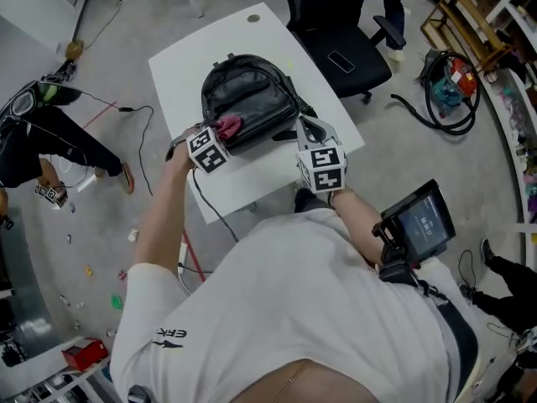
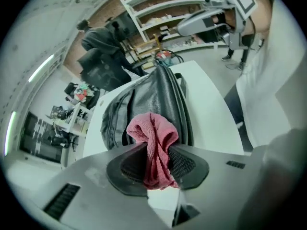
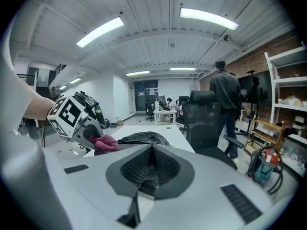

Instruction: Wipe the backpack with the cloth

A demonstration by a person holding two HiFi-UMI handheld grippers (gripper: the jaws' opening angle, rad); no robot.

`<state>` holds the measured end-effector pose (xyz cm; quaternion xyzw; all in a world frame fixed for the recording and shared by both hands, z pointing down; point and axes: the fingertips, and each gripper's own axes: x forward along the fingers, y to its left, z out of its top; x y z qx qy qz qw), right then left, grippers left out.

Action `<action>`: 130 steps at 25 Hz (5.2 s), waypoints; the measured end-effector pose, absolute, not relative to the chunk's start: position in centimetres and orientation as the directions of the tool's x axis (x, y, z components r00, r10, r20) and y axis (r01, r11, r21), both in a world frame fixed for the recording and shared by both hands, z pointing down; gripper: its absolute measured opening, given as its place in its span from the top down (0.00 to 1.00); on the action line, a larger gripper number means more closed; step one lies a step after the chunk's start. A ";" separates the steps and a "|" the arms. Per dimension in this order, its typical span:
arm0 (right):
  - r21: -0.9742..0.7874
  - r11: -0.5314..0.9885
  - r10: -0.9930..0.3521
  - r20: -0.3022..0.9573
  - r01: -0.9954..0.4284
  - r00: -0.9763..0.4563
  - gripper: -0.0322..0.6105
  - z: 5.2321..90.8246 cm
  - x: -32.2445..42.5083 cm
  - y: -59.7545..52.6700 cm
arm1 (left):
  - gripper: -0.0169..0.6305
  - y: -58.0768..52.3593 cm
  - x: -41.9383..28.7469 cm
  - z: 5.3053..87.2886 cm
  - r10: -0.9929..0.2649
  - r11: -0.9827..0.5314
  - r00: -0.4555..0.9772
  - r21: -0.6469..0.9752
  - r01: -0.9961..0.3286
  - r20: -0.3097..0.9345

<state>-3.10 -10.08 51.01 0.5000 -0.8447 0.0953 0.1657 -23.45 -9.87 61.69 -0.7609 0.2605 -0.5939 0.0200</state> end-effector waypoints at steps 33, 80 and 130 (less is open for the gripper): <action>-0.014 0.631 -0.696 0.432 -0.776 -0.573 0.95 52.9 1.0 -11.3 | 0.81 -1.8 -23.5 61.0 -0.857 0.254 -0.216 0.021 -0.967 0.467; -0.029 0.690 -0.635 0.456 -0.724 -0.623 0.95 54.3 3.5 -13.8 | 0.81 -1.6 -20.2 66.2 -0.769 0.335 -0.260 0.020 -0.942 0.584; -0.091 0.762 -0.568 0.381 -0.641 -0.730 0.95 52.9 1.3 -19.4 | 0.81 -11.3 -20.2 51.3 -0.922 0.097 -0.152 -0.169 -0.981 0.357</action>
